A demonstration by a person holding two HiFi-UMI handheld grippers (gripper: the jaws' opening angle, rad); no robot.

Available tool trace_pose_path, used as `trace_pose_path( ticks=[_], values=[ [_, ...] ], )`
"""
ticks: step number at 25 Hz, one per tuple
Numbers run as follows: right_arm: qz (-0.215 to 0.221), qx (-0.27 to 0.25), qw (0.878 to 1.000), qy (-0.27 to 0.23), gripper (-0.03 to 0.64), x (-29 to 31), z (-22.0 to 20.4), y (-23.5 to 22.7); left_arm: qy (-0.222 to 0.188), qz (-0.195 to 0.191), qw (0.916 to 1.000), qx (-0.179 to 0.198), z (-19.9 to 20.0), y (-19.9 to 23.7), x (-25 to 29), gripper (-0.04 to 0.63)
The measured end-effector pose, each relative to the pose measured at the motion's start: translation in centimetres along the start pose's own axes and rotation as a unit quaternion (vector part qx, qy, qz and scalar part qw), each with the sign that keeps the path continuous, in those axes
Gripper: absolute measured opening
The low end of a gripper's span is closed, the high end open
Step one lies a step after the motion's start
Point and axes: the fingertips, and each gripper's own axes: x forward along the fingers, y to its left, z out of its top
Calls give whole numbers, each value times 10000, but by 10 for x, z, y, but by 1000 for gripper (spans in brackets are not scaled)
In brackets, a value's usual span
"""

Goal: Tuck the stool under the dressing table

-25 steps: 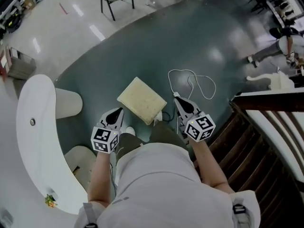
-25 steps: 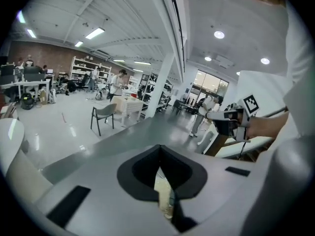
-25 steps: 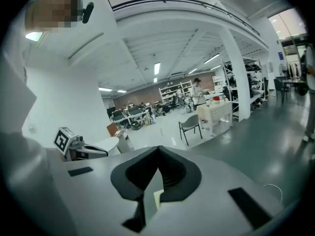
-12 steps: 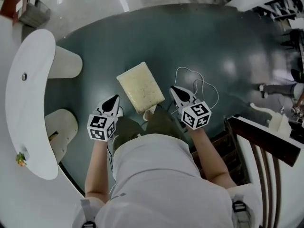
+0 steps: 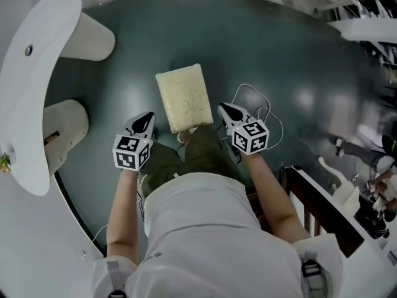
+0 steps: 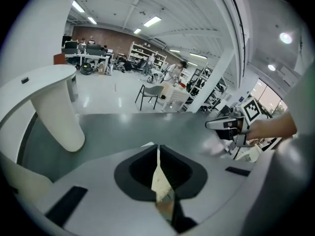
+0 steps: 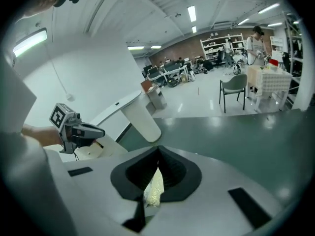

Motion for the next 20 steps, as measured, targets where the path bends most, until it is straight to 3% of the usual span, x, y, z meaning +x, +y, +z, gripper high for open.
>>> trace_pose_path(
  ticks=[5, 13, 20],
  values=[
    [267, -147, 9984, 469, 42, 44, -28, -23, 226, 305, 9989, -270, -33, 13, 29, 29],
    [612, -197, 9918, 1105, 125, 101, -86, -59, 788, 663, 9918, -763, -108, 29, 87, 153],
    [631, 41, 9858, 1553, 219, 155, -149, -94, 1195, 612, 9845, -1133, -177, 40, 143, 233]
  ],
)
